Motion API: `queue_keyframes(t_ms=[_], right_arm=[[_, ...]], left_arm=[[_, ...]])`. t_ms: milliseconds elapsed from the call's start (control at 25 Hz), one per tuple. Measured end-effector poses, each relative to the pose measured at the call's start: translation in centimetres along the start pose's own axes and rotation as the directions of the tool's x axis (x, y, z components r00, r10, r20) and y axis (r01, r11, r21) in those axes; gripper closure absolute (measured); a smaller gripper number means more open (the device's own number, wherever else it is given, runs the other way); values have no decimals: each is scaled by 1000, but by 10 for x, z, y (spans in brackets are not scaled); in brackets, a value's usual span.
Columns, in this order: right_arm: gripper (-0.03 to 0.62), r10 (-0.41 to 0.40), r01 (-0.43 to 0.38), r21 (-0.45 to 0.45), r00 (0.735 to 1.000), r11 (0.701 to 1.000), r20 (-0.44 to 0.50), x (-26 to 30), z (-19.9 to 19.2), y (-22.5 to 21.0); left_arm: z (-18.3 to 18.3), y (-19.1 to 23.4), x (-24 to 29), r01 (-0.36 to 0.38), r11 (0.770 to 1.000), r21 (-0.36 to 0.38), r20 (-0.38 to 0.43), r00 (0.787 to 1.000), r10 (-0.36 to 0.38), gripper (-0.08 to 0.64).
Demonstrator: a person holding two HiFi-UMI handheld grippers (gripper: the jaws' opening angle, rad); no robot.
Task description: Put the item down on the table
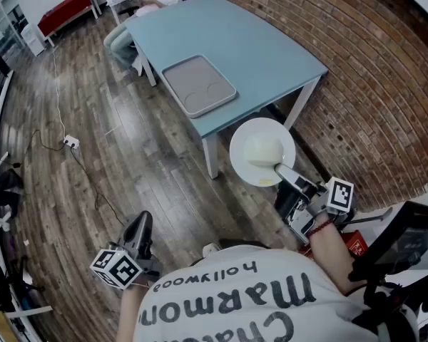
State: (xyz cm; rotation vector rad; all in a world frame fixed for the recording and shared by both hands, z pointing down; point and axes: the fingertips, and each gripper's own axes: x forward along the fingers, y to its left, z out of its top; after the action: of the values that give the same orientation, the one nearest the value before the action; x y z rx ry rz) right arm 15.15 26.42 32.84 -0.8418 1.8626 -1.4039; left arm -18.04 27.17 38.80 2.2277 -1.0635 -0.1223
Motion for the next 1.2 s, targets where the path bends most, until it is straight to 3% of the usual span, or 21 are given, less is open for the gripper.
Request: queue_keyframes(t_ms=[680, 1200], right_arm=[[554, 9, -9, 27, 1000, 1000, -4, -1, 0, -4], [554, 8, -8, 11, 1000, 1000, -18, 21, -11, -6]], left_arm=[[0, 0, -5, -8, 1000, -2, 7, 1000, 8, 555], [12, 18, -16, -24, 999, 40, 13, 1000, 24, 555]])
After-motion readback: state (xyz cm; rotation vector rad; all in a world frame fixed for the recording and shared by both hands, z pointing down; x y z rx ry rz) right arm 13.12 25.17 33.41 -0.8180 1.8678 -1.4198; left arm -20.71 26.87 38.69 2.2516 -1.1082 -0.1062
